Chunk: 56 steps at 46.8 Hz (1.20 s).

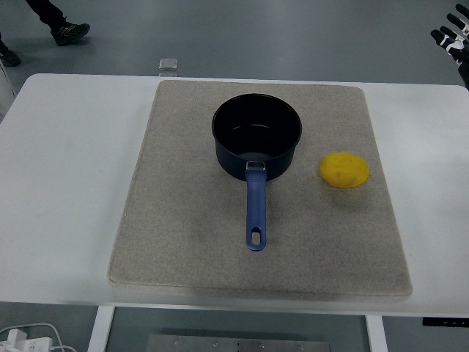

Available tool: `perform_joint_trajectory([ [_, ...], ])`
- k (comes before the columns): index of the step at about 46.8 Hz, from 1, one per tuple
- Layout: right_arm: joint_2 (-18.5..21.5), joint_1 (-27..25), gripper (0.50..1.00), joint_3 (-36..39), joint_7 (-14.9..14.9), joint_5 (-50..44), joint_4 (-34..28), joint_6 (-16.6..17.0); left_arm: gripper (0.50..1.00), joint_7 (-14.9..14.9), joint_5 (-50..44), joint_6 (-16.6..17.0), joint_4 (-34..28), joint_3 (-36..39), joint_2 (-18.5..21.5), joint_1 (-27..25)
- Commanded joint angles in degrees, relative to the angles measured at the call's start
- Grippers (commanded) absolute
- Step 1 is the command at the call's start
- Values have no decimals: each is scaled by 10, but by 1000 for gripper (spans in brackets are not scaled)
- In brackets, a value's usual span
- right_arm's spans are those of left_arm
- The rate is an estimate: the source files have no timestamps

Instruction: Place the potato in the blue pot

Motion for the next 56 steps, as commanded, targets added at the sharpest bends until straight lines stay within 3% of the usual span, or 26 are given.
perform_joint_trajectory([
  [1,-3,0,924,0,0,-1,0,4,1000,0,-1,0,0,0,0,0],
  [14,-1,1,924,0,0,-1,0,4,1000,-1,-4,5,30,1,0,4],
  [46,10,-6,924,-7,6,-4,-1,6,1000,-1,-3,5,30,3,0,8],
  [56,10,-19,921,-8,15,-60,0,15,1000,-1,-3,5,30,3,0,8],
])
